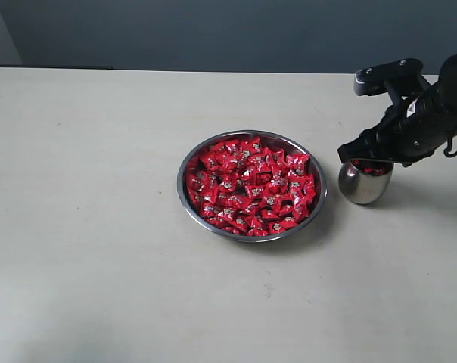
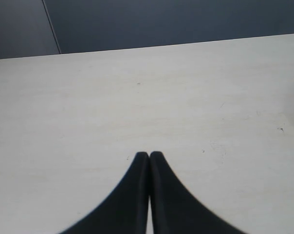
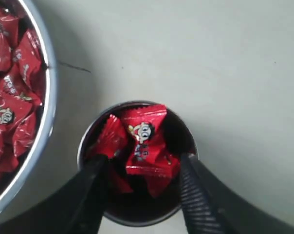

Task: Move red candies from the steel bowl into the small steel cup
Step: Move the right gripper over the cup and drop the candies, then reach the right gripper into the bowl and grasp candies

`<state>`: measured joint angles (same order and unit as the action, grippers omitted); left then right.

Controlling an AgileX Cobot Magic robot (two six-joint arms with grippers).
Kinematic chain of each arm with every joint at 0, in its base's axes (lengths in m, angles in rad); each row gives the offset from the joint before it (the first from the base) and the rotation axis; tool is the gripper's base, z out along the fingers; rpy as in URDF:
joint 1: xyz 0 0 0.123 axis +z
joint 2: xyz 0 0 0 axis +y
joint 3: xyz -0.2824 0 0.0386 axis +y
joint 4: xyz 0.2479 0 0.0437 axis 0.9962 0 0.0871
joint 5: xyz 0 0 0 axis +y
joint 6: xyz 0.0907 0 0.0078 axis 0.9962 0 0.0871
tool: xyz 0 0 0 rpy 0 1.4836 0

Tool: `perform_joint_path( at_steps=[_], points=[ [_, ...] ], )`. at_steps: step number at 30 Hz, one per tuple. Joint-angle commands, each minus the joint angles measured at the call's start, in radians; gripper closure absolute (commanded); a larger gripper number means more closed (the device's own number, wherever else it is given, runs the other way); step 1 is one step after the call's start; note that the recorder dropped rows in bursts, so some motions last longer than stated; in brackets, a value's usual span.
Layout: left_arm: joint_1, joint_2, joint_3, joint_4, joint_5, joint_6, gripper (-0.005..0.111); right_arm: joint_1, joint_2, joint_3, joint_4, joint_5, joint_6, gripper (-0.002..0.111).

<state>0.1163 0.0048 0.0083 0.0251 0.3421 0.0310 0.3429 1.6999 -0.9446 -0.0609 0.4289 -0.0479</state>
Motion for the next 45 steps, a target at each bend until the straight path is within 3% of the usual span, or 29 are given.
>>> perform_joint_path(
  at_steps=[1,6,12,19,24,35,45],
  points=[
    [-0.008,-0.005,-0.008,0.002,-0.005,-0.002,0.106,-0.006,-0.062,0.003,0.019,0.001,-0.001,0.061],
    [-0.008,-0.005,-0.008,0.002,-0.005,-0.002,0.106,0.007,-0.142,0.003,0.156,0.009,-0.037,0.061],
    [-0.008,-0.005,-0.008,0.002,-0.005,-0.002,0.106,0.141,-0.163,0.003,0.331,0.027,-0.236,0.061],
    [-0.008,-0.005,-0.008,0.002,-0.005,-0.002,0.106,0.296,-0.068,-0.001,0.369,-0.053,-0.26,0.061],
    [-0.008,-0.005,-0.008,0.002,-0.005,-0.002,0.106,0.371,0.114,-0.112,0.432,-0.037,-0.26,0.061],
    [-0.008,-0.005,-0.008,0.002,-0.005,-0.002,0.106,0.387,0.32,-0.301,0.464,-0.001,-0.26,0.061],
    [-0.008,-0.005,-0.008,0.002,-0.005,-0.002,0.106,0.387,0.391,-0.342,0.475,-0.007,-0.26,0.061]
  ],
)
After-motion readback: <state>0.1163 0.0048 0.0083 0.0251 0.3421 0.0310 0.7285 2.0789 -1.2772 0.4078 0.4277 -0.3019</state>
